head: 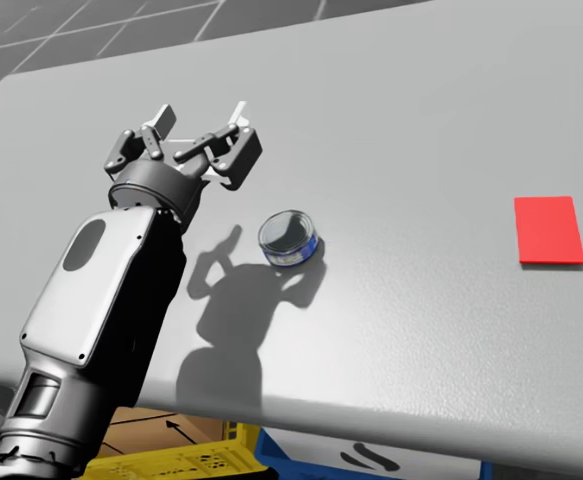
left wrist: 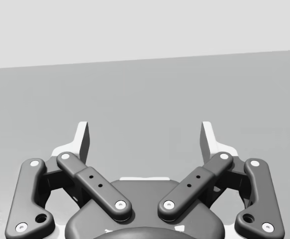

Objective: Look at the card. If it is red, pick the object on the left. If it is green, pick the object on the right.

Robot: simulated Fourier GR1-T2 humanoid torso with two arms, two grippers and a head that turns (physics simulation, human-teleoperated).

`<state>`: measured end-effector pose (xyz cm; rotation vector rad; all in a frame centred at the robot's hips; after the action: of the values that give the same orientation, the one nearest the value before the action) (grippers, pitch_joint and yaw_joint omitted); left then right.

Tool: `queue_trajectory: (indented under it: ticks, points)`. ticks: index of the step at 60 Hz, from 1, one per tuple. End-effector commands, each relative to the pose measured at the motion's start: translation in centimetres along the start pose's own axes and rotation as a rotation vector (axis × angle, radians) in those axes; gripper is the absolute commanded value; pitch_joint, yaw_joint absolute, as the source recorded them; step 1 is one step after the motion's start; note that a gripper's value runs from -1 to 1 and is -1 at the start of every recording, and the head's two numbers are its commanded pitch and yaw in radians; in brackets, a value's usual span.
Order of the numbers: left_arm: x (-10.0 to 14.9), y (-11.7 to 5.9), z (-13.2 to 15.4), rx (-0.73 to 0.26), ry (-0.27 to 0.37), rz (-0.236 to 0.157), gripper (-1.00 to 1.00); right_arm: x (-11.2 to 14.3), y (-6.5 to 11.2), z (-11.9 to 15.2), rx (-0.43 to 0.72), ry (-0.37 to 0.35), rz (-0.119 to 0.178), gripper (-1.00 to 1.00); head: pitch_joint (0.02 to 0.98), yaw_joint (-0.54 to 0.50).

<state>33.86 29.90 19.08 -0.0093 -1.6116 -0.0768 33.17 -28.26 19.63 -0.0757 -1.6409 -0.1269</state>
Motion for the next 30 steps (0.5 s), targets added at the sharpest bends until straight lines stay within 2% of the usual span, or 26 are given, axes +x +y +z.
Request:
queue_trajectory:
  ticks: [1,6,11,14,22,24,29,30]
  points:
    - [0.4,-0.8,0.3,-0.023,-0.001,0.015,-1.0,0.0,0.0,0.0,-0.001,-0.001,-0.001,-1.0,0.868,0.36]
    - [0.8,-1.5,0.7,-0.055,0.014,0.044,-1.0,0.0,-0.1,0.0,-0.001,-0.001,-0.003,-1.0,0.864,0.35]
    - [1.2,-2.0,1.6,-0.071,0.038,0.1,-1.0,0.0,-0.1,0.0,-0.003,0.0,-0.006,-1.0,0.857,0.35]
    - [1.4,-2.1,2.0,-0.079,0.048,0.114,-1.0,0.0,-0.1,0.0,-0.004,0.0,-0.007,-1.0,0.855,0.35]
    - [1.7,-2.6,4.0,-0.109,0.069,0.107,-1.0,0.0,-0.1,0.0,-0.001,0.0,-0.01,-1.0,0.846,0.35]
    - [1.4,-2.8,4.7,-0.111,0.08,0.084,-1.0,0.0,-0.1,-0.1,-0.001,0.0,-0.01,-1.0,0.843,0.35]
    - [1.0,-3.1,5.6,-0.117,0.1,0.062,-1.0,0.0,-0.1,-0.1,0.0,0.002,-0.012,-1.0,0.844,0.35]
    - [0.6,-3.3,6.3,-0.121,0.116,0.041,-1.0,-0.1,-0.1,-0.1,0.0,0.003,-0.012,-1.0,0.846,0.35]
